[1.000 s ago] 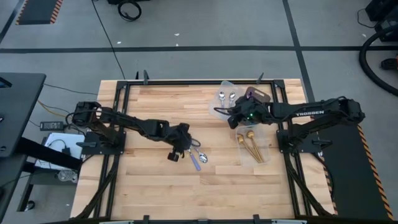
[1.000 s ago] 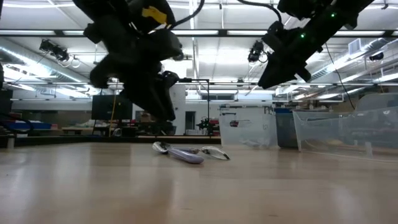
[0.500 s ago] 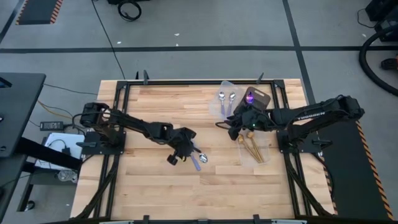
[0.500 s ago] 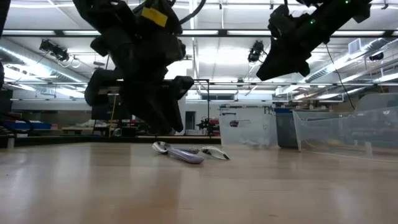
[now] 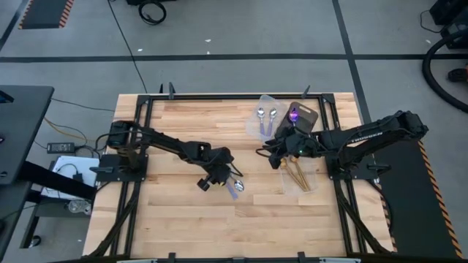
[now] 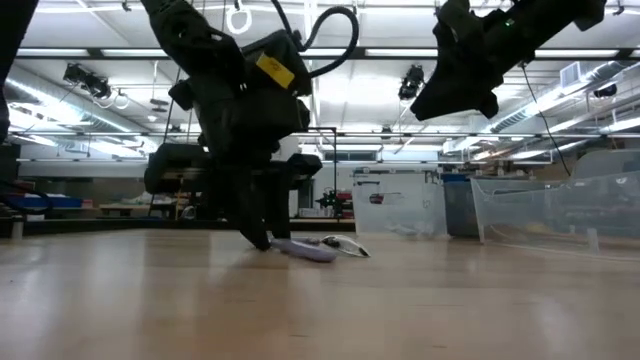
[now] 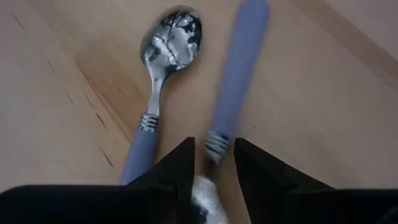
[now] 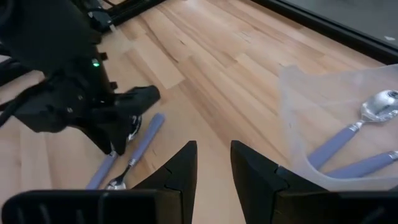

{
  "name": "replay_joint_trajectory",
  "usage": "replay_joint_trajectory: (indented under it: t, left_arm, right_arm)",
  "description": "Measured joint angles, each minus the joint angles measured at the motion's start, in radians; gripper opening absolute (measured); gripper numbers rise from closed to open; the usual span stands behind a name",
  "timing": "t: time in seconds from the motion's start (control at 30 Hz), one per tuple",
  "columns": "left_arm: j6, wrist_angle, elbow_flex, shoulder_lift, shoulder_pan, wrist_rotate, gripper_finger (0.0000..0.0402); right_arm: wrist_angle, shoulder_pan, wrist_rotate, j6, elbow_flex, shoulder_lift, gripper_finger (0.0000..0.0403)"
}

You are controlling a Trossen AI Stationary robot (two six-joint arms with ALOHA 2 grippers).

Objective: Sort silverware by color (type)
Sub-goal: Put the purple spoon into the top transparent bin

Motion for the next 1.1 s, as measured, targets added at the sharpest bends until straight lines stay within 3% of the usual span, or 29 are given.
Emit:
replay_joint_trajectory:
  t: [0.17, 0.37, 0.77, 1.1]
  left_arm:
    - [0.025, -0.019, 0.003, 0.013, 0.003, 0.011, 0.0107]
    - [0.019, -0.039, 0.003, 0.005, -0.019, -0.030, 0.0030]
    - [0.008, -0.103, -0.005, -0.090, -0.075, -0.174, 0.0027]
    - [-0.005, -0.035, -0.001, -0.189, -0.030, -0.267, 0.0003]
  right_arm:
    - [0.000, 0.007, 0.008, 0.000, 0.000, 0.000, 0.0107]
    - [-0.006, 0.022, 0.008, 0.000, 0.000, 0.000, 0.0107]
    - [-0.009, 0.022, 0.023, -0.002, -0.002, 0.000, 0.0107]
    - [-0.025, 0.022, 0.042, 0.008, -0.004, 0.000, 0.0107]
